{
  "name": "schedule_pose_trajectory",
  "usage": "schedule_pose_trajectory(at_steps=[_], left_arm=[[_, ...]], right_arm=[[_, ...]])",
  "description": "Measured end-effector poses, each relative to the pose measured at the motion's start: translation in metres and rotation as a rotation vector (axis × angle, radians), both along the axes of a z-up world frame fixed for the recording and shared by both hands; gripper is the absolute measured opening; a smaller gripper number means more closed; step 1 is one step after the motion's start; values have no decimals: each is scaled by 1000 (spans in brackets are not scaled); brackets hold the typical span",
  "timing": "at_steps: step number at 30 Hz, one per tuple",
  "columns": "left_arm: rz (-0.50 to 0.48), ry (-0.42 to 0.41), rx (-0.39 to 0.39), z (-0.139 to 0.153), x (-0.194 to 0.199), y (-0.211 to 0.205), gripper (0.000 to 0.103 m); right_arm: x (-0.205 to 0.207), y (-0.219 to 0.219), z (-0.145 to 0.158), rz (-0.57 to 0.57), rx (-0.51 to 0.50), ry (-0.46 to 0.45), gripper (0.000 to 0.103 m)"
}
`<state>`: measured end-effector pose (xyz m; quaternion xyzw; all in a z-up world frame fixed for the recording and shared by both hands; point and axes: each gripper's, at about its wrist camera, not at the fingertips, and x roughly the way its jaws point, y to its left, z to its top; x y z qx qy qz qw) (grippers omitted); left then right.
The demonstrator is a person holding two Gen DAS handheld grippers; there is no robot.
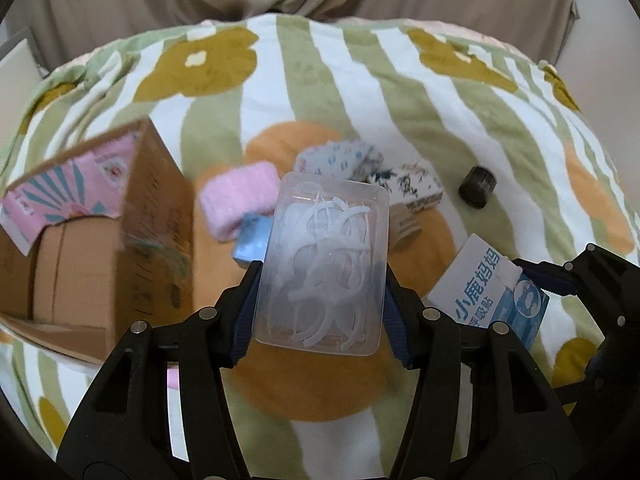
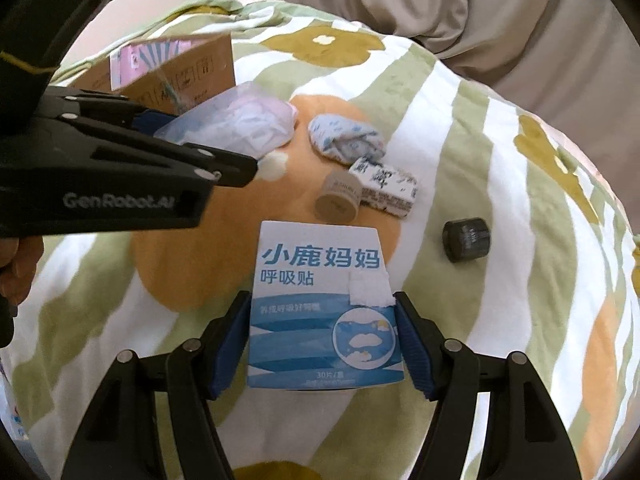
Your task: Organize objects
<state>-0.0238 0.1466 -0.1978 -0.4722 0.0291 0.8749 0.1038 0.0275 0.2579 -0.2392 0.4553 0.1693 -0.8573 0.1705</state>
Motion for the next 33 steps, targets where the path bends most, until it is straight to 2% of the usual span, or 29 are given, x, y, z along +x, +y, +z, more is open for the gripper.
schedule_pose_trajectory(at_steps=[10,18,23,33], left_arm=[[18,54,24,51,9,-48,51],[41,114,19,86,12,-107,51],[86,135,13,97,10,-153,51],[176,137,-8,96,6,-244,51]], right_arm=[[3,-21,47,-58,-12,46,65],[-6,-55,88,-62,-43,95,65],[-20,-87,110,-45,-70,128,65],[-43,-166,126,21,-77,148,65]])
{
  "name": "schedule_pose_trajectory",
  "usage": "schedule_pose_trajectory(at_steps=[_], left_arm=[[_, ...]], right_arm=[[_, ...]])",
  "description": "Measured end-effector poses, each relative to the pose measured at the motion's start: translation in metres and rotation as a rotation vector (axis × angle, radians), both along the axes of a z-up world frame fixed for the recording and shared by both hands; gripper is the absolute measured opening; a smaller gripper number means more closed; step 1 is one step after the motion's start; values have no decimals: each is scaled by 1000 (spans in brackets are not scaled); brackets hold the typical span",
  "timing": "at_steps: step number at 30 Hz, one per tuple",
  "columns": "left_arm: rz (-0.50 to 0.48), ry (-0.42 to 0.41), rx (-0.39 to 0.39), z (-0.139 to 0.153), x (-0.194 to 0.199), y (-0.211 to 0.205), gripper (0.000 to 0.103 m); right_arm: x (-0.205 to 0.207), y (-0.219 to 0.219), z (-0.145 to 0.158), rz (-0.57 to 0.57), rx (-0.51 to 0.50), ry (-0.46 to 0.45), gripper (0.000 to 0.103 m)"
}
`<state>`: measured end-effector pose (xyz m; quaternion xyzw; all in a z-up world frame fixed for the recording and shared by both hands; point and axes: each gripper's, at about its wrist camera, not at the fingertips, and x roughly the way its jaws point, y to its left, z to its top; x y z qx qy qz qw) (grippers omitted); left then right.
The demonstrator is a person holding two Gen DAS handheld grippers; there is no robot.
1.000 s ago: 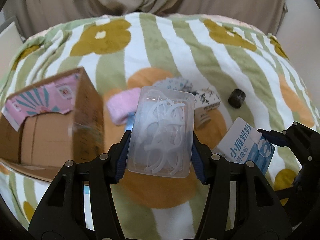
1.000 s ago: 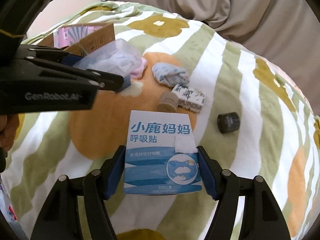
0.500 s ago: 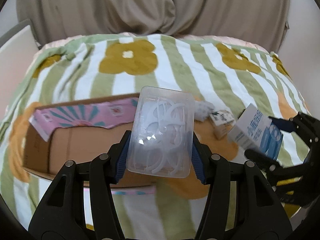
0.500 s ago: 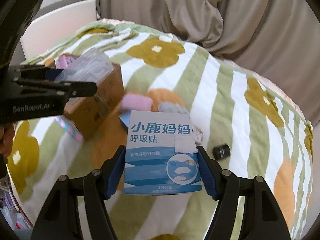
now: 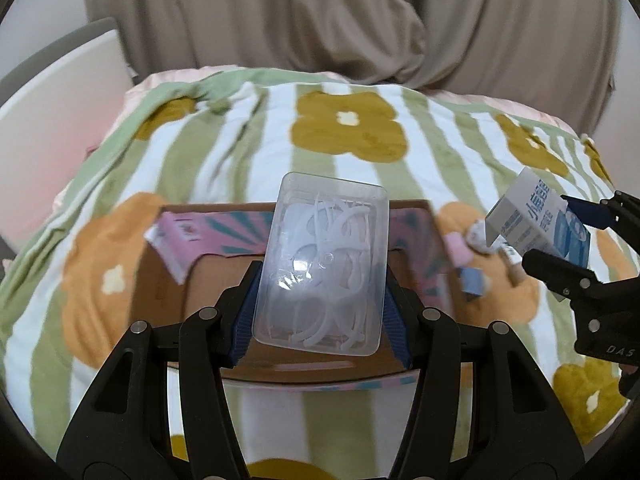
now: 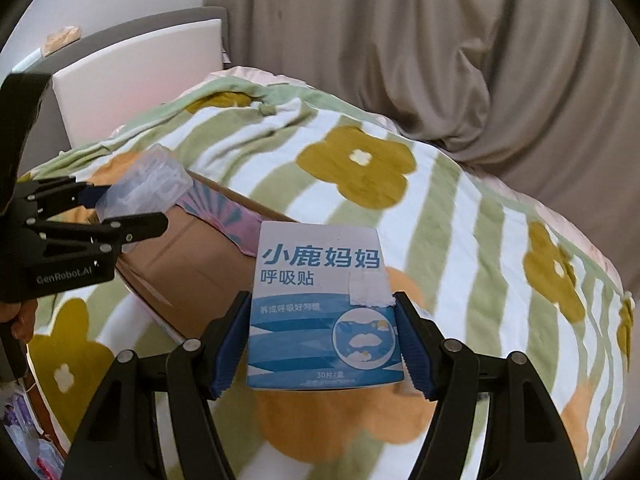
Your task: Organize objects
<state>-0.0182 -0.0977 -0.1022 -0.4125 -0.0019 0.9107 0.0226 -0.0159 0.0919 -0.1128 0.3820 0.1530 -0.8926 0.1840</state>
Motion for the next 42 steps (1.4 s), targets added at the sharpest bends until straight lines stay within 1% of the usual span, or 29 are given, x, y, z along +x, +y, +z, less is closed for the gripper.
schedule_pose_trajectory(at_steps=[4,7,11,17,24,28,32,42], left_arm=[[33,-14,-15,-10,-5,-34,51],[55,-29,-22,-21,-11,-56,51],[103,-70,-5,-40,-19,-83,51],[135,-100,1,-65,-29,-106,51],[154,-131,-10,-95,-41,-114,51],[145,-135,-14,-100,-44,-112,51],[136,-157,-15,-105,-47,-111,51],[115,-177,-36,-109,-53,-107,51]], right_arm=[[-10,-34,-2,31,-14,-8,65],[-17,-59,-9,54,-22,-29,65],[-26,-90,-25,78,-9,-63,65],[-40,-119,-50,92,-12,-106,65],[-58,-132,-81,80,-15,-150,65],[-62,-134,-91,81,-12,-164,65],[-64,-134,-94,82,-8,-171,65],[-72,-134,-107,91,-7,-208,65]])
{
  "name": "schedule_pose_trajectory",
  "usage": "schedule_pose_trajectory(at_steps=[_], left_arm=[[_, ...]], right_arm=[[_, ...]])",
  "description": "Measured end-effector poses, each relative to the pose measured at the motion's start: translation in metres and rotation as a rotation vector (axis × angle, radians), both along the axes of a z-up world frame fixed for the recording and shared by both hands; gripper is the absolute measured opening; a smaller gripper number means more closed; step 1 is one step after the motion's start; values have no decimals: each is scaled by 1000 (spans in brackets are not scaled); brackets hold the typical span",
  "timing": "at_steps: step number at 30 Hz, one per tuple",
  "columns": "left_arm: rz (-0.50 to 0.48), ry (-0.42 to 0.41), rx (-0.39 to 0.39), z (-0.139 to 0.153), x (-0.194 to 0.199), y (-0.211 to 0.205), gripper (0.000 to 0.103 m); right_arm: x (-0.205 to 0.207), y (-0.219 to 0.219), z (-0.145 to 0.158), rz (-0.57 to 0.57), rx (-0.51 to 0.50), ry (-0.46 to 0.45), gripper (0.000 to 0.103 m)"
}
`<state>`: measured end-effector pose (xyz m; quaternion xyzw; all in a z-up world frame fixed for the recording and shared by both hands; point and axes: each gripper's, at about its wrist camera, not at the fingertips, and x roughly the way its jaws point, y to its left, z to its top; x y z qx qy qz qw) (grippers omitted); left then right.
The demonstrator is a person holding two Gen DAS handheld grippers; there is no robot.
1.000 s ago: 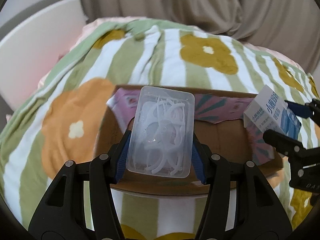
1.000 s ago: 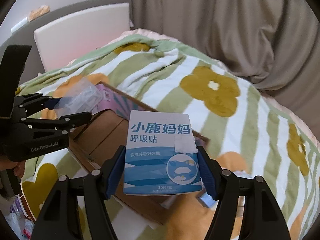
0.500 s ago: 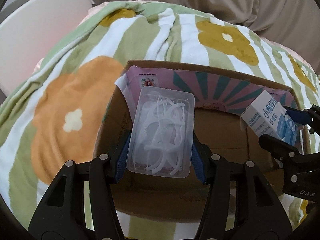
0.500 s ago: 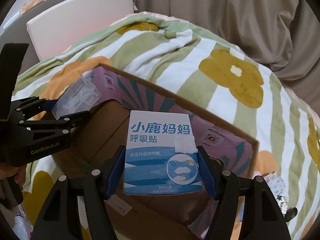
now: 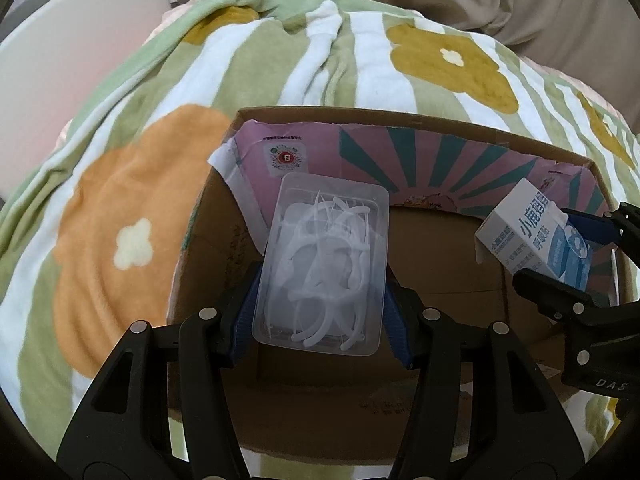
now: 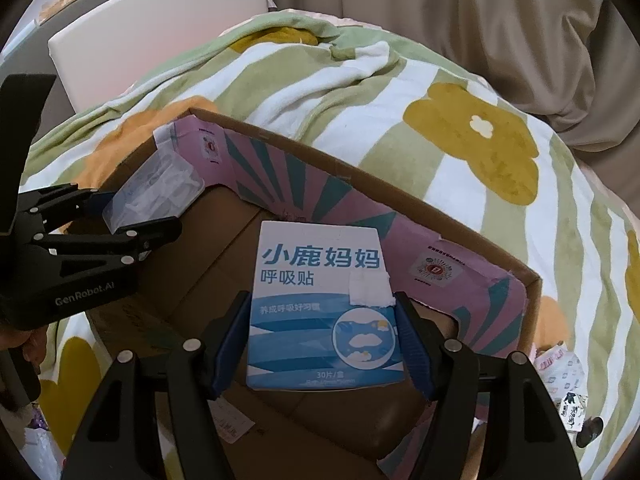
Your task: Organize objects
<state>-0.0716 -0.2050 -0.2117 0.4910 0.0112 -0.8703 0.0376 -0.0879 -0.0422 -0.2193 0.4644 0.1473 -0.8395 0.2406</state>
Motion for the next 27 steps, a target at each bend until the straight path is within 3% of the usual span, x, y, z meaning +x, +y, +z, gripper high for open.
schedule_pose_trajectory(at_steps=[6,7,8,10,11,13,15,27], left_arm=[[-5,-2,10,1,-3,1,54],[-2,0,7,2,-3,2,60],[-2,-1,5,3,-4,2,78],[-3,12,4,7,-4,3,103],[-5,35,7,11,-1,2,103],[-7,42,6,15,-1,2,103],[-2,39,-2,16,-1,1,103],[30,50,33,27,14,-5,103]], right_arm=[[-1,-1,-1,12,-9,-7,65],[-1,-1,-1,16,-14,-13,65],[-2,-1,-2,21,-20,-30,65],[-3,-2,-5,11,-12,-48,69],[-3,-2,-4,8,-12,-41,73],[-2,-1,-1,5,-20,-34,92],[1,1,2,3,-26,-22,99],[6,7,11,-19,-27,-3,99]])
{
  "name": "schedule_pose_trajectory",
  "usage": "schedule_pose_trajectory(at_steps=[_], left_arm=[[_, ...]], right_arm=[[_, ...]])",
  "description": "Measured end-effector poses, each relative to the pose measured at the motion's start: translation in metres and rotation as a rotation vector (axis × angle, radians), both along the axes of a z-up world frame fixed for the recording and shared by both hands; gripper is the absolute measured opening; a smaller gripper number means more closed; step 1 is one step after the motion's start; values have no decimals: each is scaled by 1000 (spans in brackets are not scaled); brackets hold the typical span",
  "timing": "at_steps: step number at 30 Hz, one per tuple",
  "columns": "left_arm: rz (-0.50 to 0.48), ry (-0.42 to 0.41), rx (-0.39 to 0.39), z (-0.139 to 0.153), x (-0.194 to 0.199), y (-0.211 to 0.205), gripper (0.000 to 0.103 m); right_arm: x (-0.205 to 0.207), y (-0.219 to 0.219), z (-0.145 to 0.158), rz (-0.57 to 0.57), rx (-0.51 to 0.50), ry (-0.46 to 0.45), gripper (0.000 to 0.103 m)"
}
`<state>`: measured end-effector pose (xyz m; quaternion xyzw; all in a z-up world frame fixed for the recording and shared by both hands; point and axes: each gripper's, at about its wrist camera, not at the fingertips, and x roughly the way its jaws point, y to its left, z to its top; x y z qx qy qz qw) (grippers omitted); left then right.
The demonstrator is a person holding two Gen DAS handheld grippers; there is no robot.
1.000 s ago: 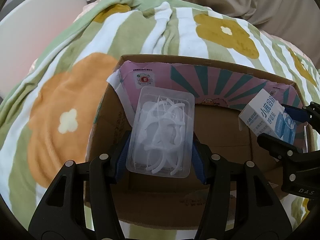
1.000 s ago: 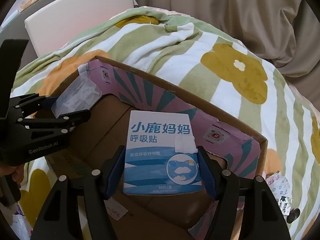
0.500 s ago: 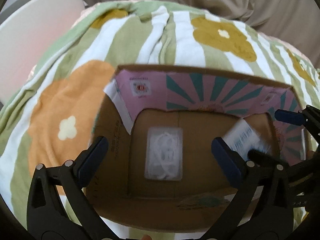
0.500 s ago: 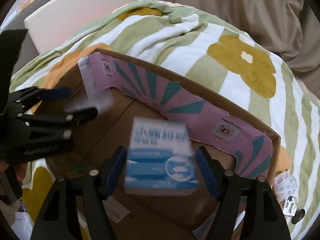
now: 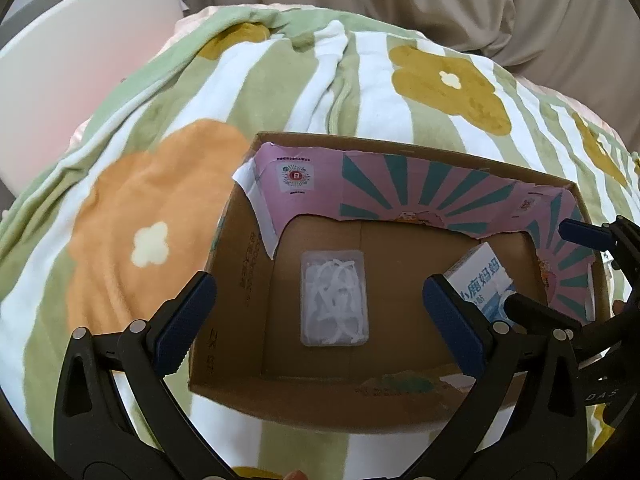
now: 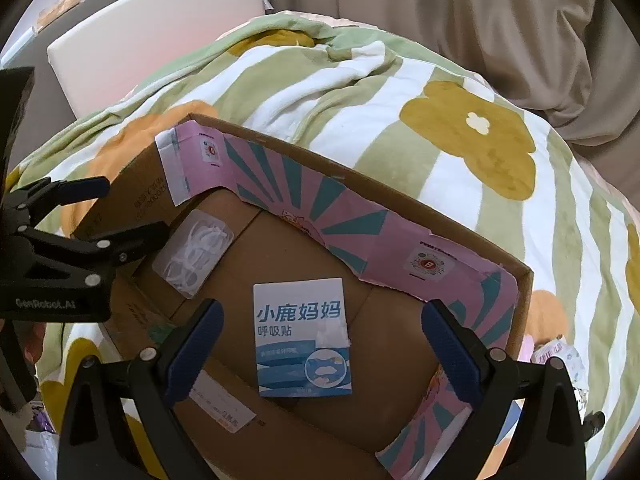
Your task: Organize objects
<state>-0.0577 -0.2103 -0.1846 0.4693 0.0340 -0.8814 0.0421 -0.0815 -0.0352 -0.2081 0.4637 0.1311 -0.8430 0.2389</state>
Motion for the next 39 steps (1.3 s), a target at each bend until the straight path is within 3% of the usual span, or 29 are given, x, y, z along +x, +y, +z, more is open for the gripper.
schedule_pose_trajectory(at_steps=[13,19,29,39], left_arm=[[35,15,19,20,21,16,103],[45,20,72,29,29,33,103],[19,49,82,59,39,87,103],[-14,58,108,69,49,156,103]], right_arm=[[16,19,21,-10,-48,28,99],[22,39,36,-24,-79,43,99],[30,98,66,-78,-74,67,99],[37,165,89,-116,-19,112,99]])
